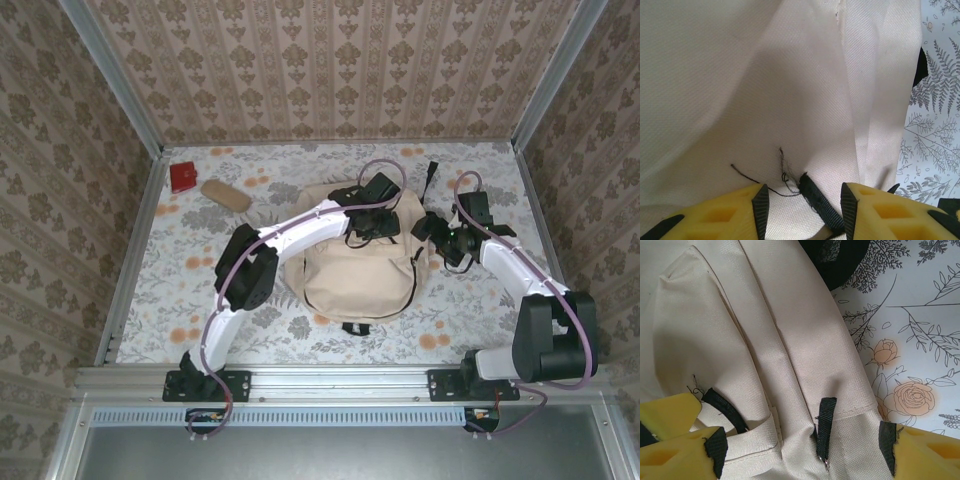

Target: Pack the student bag

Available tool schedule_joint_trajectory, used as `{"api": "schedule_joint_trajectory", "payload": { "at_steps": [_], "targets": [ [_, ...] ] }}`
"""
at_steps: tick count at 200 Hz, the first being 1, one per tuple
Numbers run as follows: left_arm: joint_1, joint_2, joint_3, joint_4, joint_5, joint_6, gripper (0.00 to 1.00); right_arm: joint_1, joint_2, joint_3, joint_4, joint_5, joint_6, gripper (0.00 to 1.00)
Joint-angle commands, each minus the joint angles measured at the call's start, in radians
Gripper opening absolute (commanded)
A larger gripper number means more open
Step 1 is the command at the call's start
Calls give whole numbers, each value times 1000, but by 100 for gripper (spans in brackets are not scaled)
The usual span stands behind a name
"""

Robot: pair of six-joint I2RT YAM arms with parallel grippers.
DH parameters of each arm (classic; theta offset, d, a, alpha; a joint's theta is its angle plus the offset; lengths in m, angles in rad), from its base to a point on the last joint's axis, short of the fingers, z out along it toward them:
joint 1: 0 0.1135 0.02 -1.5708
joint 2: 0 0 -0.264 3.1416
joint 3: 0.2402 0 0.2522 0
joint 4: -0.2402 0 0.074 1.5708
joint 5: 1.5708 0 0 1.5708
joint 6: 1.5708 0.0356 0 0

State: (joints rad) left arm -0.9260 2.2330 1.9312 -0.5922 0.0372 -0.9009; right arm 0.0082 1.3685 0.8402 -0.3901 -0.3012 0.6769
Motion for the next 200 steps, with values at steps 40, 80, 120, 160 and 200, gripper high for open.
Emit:
{"api": "schedule_joint_trajectory", "payload": {
  "at_steps": [40,80,120,160,200],
  "targets": [
    [-5,79,78,4,67,37,30,-4,-3,-23,2,-19,-1,82],
    [-2,82,86,16,79,56,23,-4,10,-32,17,-35,4,79],
    [1,88,86,5,82,63,21,-5,15,-32,28,-62,9,74],
    [4,90,86,-1,82,69,11,-5,15,-30,21,-60,7,72],
    [11,50,85,-12,72,103,0,-5,15,-26,24,-82,9,63]
  ]
}}
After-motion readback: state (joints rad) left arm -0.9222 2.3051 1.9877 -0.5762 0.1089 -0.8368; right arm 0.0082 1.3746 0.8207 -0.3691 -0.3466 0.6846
